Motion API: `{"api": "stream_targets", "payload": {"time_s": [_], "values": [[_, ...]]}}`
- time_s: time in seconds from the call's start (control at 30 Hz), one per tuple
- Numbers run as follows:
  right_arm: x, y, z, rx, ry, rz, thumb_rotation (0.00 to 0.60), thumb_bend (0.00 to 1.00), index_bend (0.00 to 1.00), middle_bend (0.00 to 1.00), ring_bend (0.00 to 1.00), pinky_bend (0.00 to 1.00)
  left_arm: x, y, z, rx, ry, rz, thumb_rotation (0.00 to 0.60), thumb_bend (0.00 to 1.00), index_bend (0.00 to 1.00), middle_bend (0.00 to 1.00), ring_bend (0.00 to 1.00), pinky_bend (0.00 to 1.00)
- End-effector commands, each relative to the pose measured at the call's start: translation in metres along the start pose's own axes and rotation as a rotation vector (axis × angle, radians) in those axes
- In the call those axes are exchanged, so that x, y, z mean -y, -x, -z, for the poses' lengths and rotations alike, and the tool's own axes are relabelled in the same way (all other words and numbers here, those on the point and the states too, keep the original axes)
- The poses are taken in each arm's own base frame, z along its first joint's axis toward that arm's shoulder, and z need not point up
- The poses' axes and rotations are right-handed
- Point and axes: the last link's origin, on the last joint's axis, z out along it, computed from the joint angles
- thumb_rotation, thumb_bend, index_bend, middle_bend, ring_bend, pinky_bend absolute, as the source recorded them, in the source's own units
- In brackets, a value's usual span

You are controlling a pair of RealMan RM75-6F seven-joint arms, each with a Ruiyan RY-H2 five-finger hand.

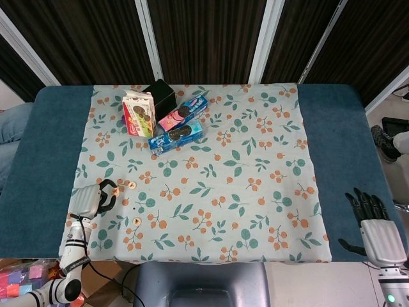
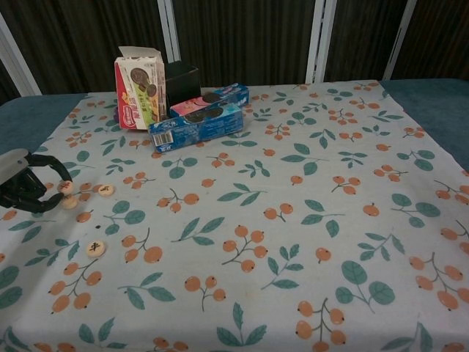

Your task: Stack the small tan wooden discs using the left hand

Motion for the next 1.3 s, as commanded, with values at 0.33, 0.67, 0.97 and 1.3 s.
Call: {"api": "stream_targets", "payload": {"time_s": [0.33,0.67,0.97,1.3], "values": [[-0.0001,-0.0002,0.0002,-0.002,0.001,0.0,0.6,0.19,0.0,0.0,0.0,0.0,0.0058,0.0043,-0.005,0.008,-0.021,0.0,0.6,0.44,0.48,1.0,1.0,1.0],[0.0004,0.0006,-0.0001,0.0,0.001,0.002,0.6,0.19,0.0,0.0,0.0,0.0,0.0082,0.0055,-0.0058,0.016,-0.028,-0.001,0.6,0.44,0.47,1.0,1.0,1.0],[0.0003,0.0007,-0.0004,0.0,0.002,0.002,0.6,0.19,0.0,0.0,0.0,0.0,0.0097,0.0058,-0.0069,0.022,-0.033,0.002,0.6,0.44,0.46,1.0,1.0,1.0],[0.0006,0.001,-0.0003,0.001,0.002,0.004,0.6,0.19,0.0,0.0,0.0,0.0,0.0114,0.0053,-0.0072,0.025,-0.038,0.003,0.6,0.44,0.46,1.0,1.0,1.0]]}}
